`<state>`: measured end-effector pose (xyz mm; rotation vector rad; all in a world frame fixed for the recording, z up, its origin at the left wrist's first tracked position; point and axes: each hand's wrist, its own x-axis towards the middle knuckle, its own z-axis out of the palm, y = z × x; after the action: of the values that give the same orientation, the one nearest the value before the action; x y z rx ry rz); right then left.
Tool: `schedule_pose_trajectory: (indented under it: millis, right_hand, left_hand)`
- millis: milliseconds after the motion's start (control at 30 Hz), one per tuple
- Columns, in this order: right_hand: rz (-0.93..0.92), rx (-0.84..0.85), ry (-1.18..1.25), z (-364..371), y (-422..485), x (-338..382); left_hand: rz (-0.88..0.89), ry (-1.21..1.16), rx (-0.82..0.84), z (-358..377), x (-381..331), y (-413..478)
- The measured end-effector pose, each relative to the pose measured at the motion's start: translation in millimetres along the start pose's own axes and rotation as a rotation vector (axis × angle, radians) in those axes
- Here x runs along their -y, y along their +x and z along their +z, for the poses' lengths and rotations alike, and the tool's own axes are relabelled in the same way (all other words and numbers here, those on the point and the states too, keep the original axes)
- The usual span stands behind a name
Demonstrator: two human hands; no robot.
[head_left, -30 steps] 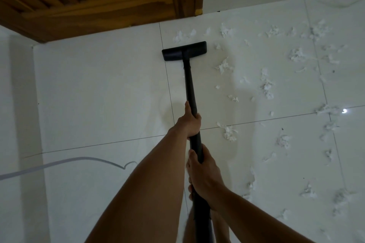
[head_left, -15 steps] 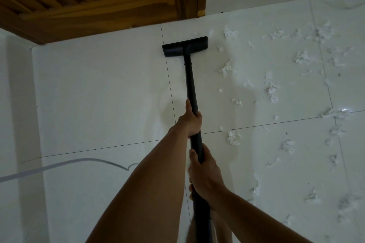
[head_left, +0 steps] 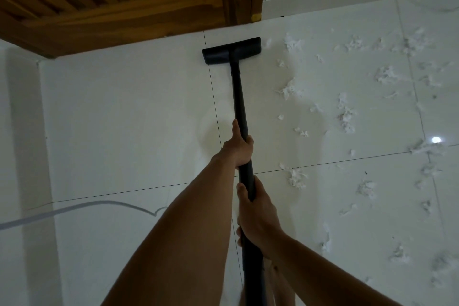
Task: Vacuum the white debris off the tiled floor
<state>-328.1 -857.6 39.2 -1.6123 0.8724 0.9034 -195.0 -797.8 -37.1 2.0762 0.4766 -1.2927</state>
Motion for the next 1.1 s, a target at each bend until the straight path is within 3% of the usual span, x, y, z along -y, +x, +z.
schedule_pose_trajectory:
  millis: [267,633,1100]
  right_hand:
    - [0.04,0.015,0.023,-7,-2,27]
    - [0.164,0.059,0.224,-24,-64,138]
    - [0.328,0.129,0.273,-22,-34,249]
  left_hand:
    - [-0.014,0.017,0.012,-14,-14,4]
    - [-0.053,-0.065,0.1,-87,-72,-46]
    - [-0.168,-0.052,0.139,-166,-107,-3]
